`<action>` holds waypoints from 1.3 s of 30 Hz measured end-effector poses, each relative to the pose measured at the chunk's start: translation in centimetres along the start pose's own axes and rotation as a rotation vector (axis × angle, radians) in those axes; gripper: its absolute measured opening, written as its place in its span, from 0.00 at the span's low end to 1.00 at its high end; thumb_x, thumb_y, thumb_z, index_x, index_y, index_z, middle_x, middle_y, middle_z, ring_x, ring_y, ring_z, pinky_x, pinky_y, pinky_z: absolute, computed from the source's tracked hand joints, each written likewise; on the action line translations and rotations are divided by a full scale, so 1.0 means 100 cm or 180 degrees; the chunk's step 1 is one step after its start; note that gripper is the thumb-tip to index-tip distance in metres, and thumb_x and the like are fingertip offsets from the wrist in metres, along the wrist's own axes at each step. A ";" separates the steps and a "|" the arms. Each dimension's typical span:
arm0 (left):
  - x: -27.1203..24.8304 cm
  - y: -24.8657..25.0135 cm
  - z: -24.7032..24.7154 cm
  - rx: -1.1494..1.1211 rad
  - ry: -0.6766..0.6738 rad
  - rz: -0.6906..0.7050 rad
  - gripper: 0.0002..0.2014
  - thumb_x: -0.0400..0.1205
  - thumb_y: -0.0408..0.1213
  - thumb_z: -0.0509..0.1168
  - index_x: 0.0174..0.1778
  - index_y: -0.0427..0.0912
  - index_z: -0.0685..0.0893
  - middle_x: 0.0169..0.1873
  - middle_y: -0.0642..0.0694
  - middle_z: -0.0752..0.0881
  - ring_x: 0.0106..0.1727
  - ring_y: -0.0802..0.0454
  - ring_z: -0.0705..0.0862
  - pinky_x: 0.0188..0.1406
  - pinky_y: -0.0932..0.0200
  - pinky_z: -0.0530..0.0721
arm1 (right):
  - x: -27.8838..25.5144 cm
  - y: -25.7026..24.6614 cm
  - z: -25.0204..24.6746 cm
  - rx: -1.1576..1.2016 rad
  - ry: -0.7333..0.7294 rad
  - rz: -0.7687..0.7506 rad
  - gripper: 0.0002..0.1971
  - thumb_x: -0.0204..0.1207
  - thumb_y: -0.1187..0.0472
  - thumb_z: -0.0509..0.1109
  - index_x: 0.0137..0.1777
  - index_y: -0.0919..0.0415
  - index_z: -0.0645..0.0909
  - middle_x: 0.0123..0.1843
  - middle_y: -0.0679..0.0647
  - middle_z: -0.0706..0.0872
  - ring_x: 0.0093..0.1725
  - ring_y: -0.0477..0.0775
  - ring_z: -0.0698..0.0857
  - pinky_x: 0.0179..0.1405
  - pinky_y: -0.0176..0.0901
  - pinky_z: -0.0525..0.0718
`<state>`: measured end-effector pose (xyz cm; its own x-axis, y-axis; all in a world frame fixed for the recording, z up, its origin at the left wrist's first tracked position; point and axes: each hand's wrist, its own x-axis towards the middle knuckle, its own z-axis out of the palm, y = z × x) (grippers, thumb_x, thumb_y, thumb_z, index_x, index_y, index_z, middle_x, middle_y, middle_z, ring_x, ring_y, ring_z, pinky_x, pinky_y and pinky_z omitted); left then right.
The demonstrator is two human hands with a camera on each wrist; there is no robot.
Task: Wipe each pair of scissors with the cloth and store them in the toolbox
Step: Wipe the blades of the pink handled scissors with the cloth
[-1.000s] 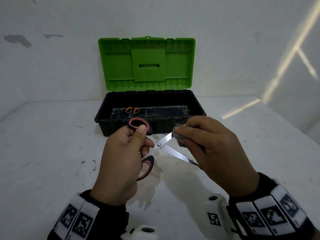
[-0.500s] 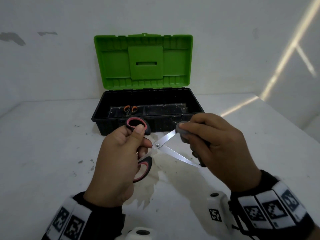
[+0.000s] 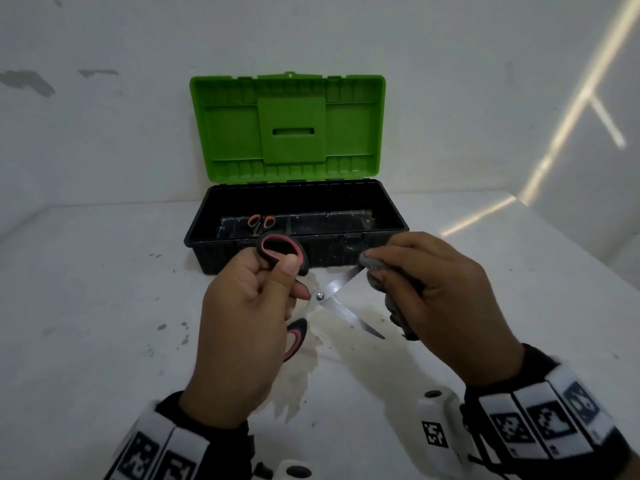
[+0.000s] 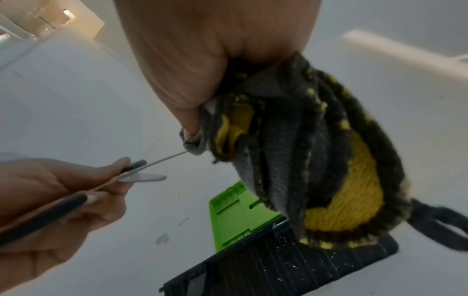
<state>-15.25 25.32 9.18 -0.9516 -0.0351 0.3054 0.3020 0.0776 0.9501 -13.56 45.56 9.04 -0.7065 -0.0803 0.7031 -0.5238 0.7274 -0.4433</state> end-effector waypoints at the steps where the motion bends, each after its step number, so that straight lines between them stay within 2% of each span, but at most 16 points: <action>1: -0.001 -0.001 -0.001 0.0031 -0.0002 0.0080 0.09 0.85 0.46 0.62 0.43 0.49 0.84 0.30 0.49 0.88 0.26 0.58 0.77 0.27 0.62 0.78 | 0.000 0.002 -0.002 -0.0015 -0.0020 0.0057 0.08 0.80 0.64 0.71 0.56 0.59 0.89 0.49 0.46 0.85 0.38 0.41 0.83 0.38 0.38 0.83; 3: -0.003 -0.001 -0.002 0.0093 0.0003 0.0170 0.11 0.82 0.50 0.62 0.43 0.49 0.84 0.30 0.49 0.88 0.26 0.57 0.77 0.27 0.58 0.78 | 0.001 0.005 -0.008 -0.0135 -0.0012 0.0184 0.08 0.78 0.66 0.73 0.54 0.58 0.90 0.47 0.45 0.86 0.38 0.40 0.84 0.39 0.34 0.84; 5: -0.003 -0.001 -0.004 0.0091 0.0036 0.0231 0.14 0.81 0.53 0.60 0.43 0.48 0.84 0.30 0.50 0.88 0.26 0.56 0.78 0.25 0.57 0.77 | 0.001 0.007 -0.016 -0.0301 0.0011 0.0365 0.09 0.76 0.68 0.73 0.52 0.56 0.90 0.44 0.45 0.87 0.37 0.42 0.85 0.39 0.23 0.80; 7: -0.002 0.000 -0.006 0.0213 0.0092 0.0370 0.14 0.80 0.54 0.59 0.44 0.48 0.84 0.31 0.52 0.88 0.28 0.60 0.81 0.26 0.63 0.77 | 0.000 0.008 -0.026 -0.0206 0.0034 0.0662 0.09 0.76 0.68 0.73 0.50 0.54 0.89 0.41 0.46 0.88 0.37 0.42 0.85 0.36 0.17 0.76; 9: 0.000 0.002 -0.009 0.0389 0.0121 0.0561 0.12 0.81 0.53 0.60 0.47 0.50 0.83 0.33 0.56 0.88 0.32 0.61 0.85 0.28 0.68 0.79 | 0.000 0.008 -0.035 -0.0220 0.0003 0.0838 0.08 0.77 0.64 0.73 0.51 0.49 0.87 0.42 0.42 0.88 0.43 0.37 0.85 0.39 0.16 0.74; 12: 0.002 0.006 -0.009 0.0710 0.0047 0.0954 0.07 0.83 0.52 0.62 0.46 0.56 0.82 0.37 0.58 0.88 0.34 0.55 0.86 0.28 0.62 0.85 | 0.002 -0.001 -0.043 -0.0164 -0.0234 0.0962 0.07 0.76 0.58 0.73 0.51 0.45 0.84 0.43 0.38 0.87 0.47 0.36 0.84 0.42 0.18 0.76; 14: 0.004 0.007 -0.008 0.0998 -0.0048 0.1356 0.04 0.85 0.49 0.64 0.47 0.56 0.83 0.34 0.56 0.86 0.31 0.55 0.83 0.28 0.66 0.82 | 0.003 -0.010 -0.043 0.0114 -0.0437 0.1020 0.10 0.74 0.57 0.75 0.53 0.43 0.83 0.46 0.37 0.88 0.47 0.37 0.86 0.42 0.23 0.79; 16: 0.008 0.007 -0.007 0.1383 -0.0210 0.1787 0.05 0.84 0.45 0.67 0.50 0.49 0.86 0.35 0.57 0.84 0.35 0.59 0.81 0.34 0.69 0.79 | 0.003 -0.019 -0.040 0.0596 -0.0764 0.1122 0.16 0.73 0.58 0.77 0.58 0.43 0.80 0.46 0.41 0.89 0.46 0.40 0.88 0.44 0.31 0.84; 18: 0.011 0.004 -0.007 0.1715 -0.0401 0.2108 0.11 0.83 0.46 0.67 0.51 0.43 0.89 0.38 0.52 0.85 0.38 0.59 0.80 0.37 0.64 0.80 | 0.004 -0.028 -0.036 0.0990 -0.1201 0.1150 0.21 0.74 0.61 0.76 0.64 0.42 0.77 0.46 0.45 0.91 0.46 0.44 0.90 0.46 0.38 0.85; 20: 0.014 0.002 -0.008 0.2009 -0.0530 0.2411 0.15 0.82 0.47 0.66 0.53 0.40 0.90 0.38 0.48 0.84 0.37 0.55 0.79 0.34 0.59 0.81 | 0.005 -0.034 -0.031 0.1210 -0.1530 0.1138 0.24 0.76 0.63 0.75 0.68 0.41 0.76 0.47 0.47 0.91 0.46 0.47 0.90 0.48 0.42 0.87; 22: 0.014 0.002 -0.010 0.2162 -0.0695 0.2634 0.15 0.83 0.46 0.66 0.54 0.39 0.91 0.37 0.46 0.82 0.36 0.55 0.77 0.32 0.60 0.78 | 0.006 -0.038 -0.026 0.1398 -0.1700 0.1134 0.25 0.77 0.65 0.74 0.69 0.40 0.76 0.50 0.48 0.92 0.50 0.48 0.90 0.52 0.45 0.88; 25: 0.012 -0.001 -0.013 0.2176 -0.0848 0.2820 0.15 0.84 0.44 0.66 0.53 0.38 0.91 0.35 0.45 0.80 0.35 0.55 0.74 0.32 0.62 0.76 | 0.006 -0.041 -0.020 0.1763 -0.1779 0.1197 0.24 0.78 0.70 0.72 0.69 0.44 0.78 0.56 0.50 0.91 0.58 0.50 0.89 0.57 0.46 0.87; 30: 0.012 -0.001 -0.017 0.1913 -0.0838 0.2889 0.11 0.79 0.43 0.72 0.46 0.37 0.89 0.38 0.45 0.81 0.37 0.56 0.77 0.38 0.63 0.78 | 0.004 -0.041 -0.016 0.2048 -0.1837 0.1345 0.18 0.77 0.73 0.72 0.64 0.57 0.82 0.54 0.50 0.92 0.56 0.48 0.90 0.50 0.33 0.83; 34: 0.020 0.003 -0.026 0.1711 -0.1041 0.2720 0.15 0.75 0.46 0.75 0.52 0.44 0.83 0.44 0.55 0.76 0.43 0.67 0.73 0.45 0.74 0.73 | 0.001 -0.041 -0.017 0.1846 -0.1741 0.1317 0.15 0.76 0.71 0.74 0.59 0.55 0.85 0.50 0.46 0.93 0.52 0.45 0.91 0.49 0.31 0.84; 37: 0.020 0.006 -0.034 0.1508 -0.0815 0.2134 0.21 0.71 0.51 0.78 0.56 0.49 0.83 0.48 0.58 0.77 0.46 0.62 0.78 0.46 0.72 0.75 | -0.002 -0.041 -0.018 0.1691 -0.1238 0.1159 0.15 0.74 0.69 0.75 0.56 0.50 0.88 0.48 0.44 0.93 0.51 0.43 0.91 0.49 0.30 0.85; 39: 0.015 0.007 -0.033 0.1475 -0.0448 0.1410 0.21 0.73 0.58 0.75 0.58 0.57 0.80 0.52 0.63 0.78 0.52 0.65 0.79 0.48 0.74 0.75 | -0.005 -0.040 -0.018 0.1490 -0.0939 0.0957 0.13 0.73 0.59 0.76 0.55 0.44 0.88 0.50 0.38 0.92 0.52 0.39 0.90 0.50 0.28 0.84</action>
<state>-16.30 21.99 10.48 -0.7506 0.2270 0.6205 0.6412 0.4770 0.6011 -10.23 43.89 11.42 -0.9218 -0.1517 0.3566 -0.3875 0.3774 -0.8411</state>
